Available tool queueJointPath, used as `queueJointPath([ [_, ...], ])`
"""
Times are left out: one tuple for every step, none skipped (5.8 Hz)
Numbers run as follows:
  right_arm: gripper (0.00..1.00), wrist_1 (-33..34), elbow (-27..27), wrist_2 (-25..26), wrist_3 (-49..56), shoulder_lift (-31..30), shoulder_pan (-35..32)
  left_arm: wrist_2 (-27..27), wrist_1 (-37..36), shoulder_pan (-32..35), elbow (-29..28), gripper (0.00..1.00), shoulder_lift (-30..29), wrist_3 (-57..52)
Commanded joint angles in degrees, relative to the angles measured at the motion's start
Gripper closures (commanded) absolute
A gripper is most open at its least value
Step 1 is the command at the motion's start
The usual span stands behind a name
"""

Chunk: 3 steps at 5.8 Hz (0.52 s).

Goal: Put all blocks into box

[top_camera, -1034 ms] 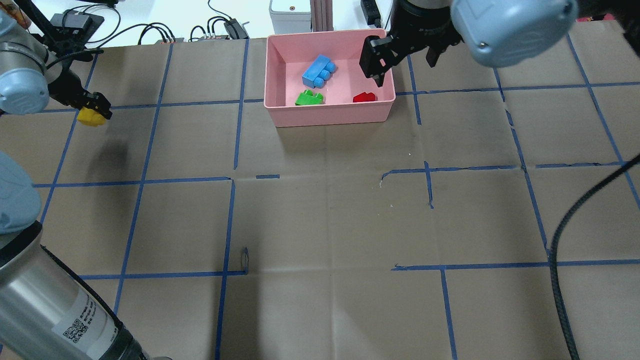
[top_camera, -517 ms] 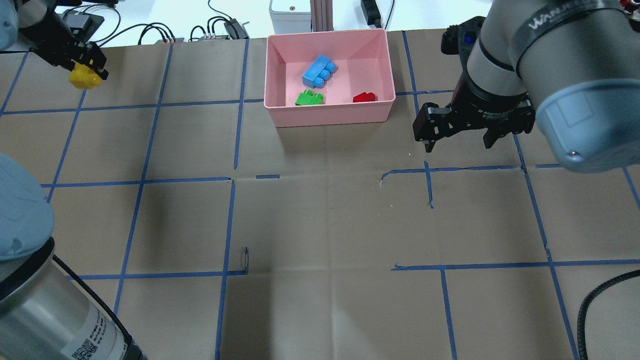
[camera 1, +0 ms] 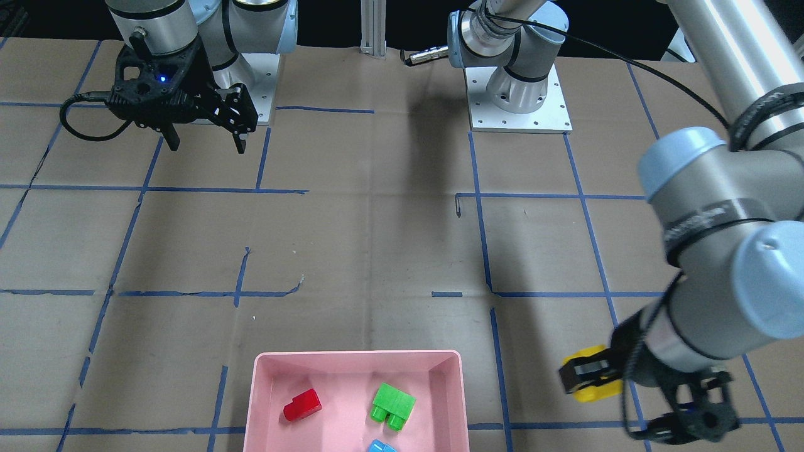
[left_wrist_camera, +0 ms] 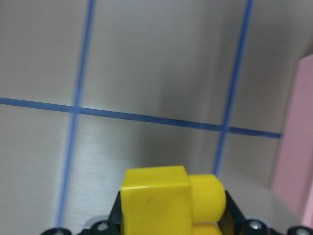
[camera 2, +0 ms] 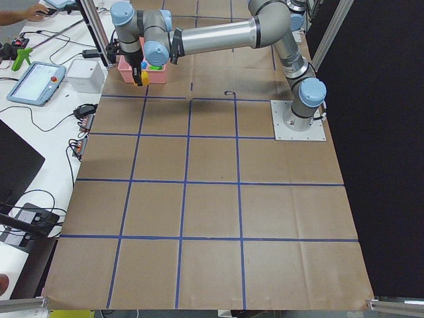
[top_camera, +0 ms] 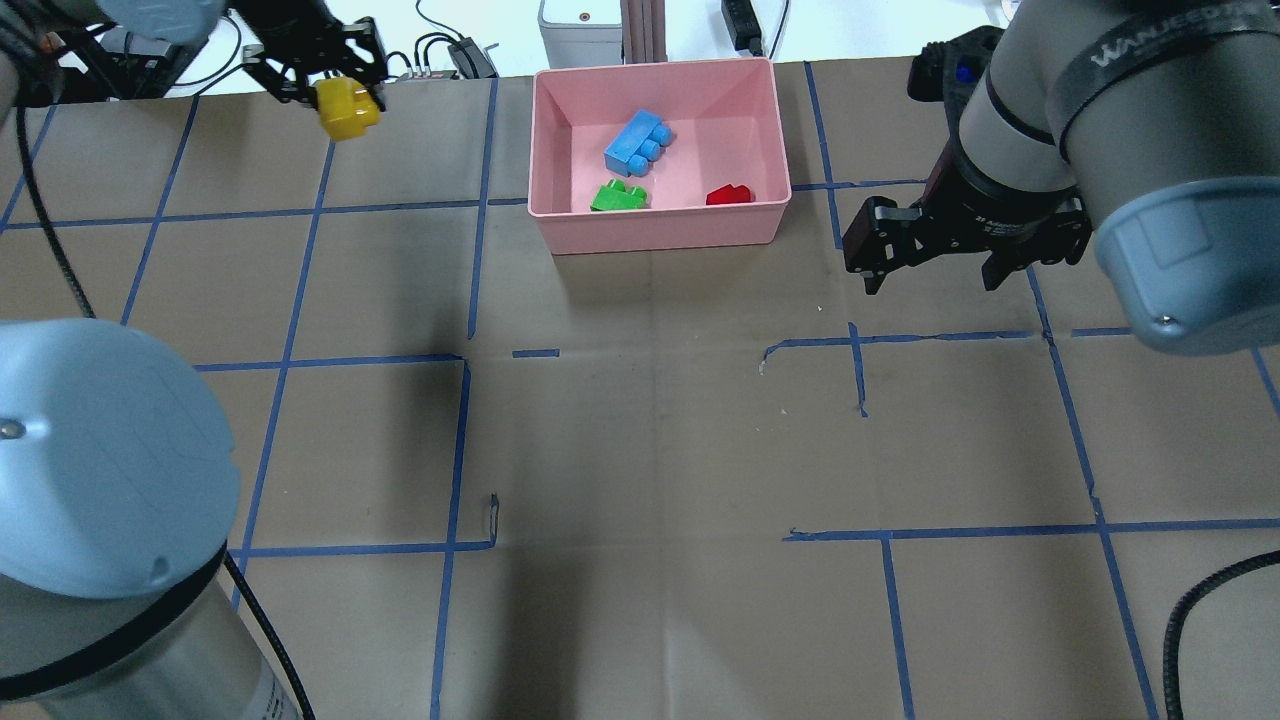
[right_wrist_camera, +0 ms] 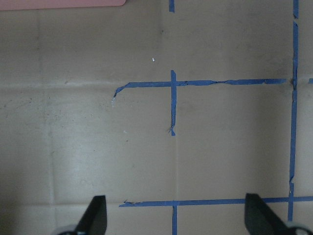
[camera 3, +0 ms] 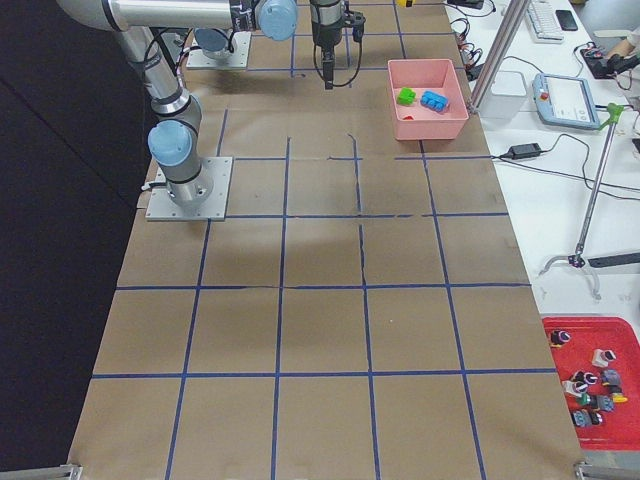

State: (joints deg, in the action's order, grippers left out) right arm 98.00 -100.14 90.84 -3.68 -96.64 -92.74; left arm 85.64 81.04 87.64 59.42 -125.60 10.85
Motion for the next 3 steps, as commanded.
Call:
queueJointPath([
  [0.00,0.5,-0.1,0.0,-0.3,0.1,0.0,0.0,-3.9,9.9,-3.4,0.63,-4.4,16.2],
  [0.00,0.5,-0.1,0.2,0.2,0.1,0.0,0.2,-6.2,11.7,-5.4,0.63,-8.8,18.9],
  [0.00,0.5,-0.2,0.1,0.1,0.1,0.0,0.4,-10.9,12.9,-5.5,0.63,-11.8,20.9],
])
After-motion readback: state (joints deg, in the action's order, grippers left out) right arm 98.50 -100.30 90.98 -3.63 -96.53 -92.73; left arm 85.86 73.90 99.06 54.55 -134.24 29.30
